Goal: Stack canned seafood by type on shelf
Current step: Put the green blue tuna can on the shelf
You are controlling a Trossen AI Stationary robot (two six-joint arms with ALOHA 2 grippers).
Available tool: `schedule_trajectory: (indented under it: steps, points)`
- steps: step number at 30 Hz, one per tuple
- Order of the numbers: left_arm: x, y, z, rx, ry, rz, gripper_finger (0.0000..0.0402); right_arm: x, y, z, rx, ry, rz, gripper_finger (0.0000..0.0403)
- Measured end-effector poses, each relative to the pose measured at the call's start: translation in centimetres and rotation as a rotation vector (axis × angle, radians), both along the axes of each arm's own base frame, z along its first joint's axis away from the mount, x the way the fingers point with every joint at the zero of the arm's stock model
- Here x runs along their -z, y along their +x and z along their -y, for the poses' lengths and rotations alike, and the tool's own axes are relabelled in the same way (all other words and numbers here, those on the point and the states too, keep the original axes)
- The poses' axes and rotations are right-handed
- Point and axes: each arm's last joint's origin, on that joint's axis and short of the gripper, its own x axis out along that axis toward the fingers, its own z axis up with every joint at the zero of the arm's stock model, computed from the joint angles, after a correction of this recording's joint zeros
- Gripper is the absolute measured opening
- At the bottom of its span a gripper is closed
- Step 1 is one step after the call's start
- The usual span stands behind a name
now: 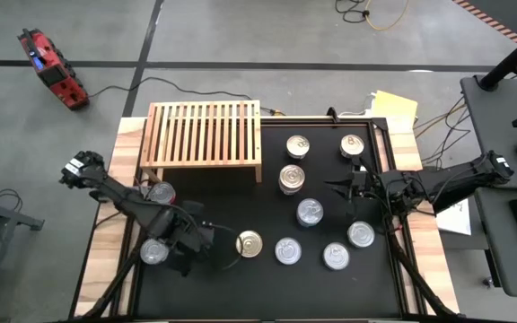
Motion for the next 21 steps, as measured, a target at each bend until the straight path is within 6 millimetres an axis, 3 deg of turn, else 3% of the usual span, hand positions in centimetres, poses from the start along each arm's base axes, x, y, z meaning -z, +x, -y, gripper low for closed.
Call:
schedule_trajectory:
  steps: [4,10,21]
  points:
    - [0.0,0.5,-1.0,-0.053,0.009,-0.003,0.0014,0.0,0.0,0.0,0.003,0.013,0.002,0.0034]
    - [0.0,0.6,-1.3,0.084,0.101,0.022,0.0051,0.0,0.0,0.0,0.002,0.006,0.0,0.0034]
    - [0.3,1.2,-0.9,0.124,0.074,0.051,0.0196,0.0,0.0,0.0,0.004,0.017,0.003,0.0034]
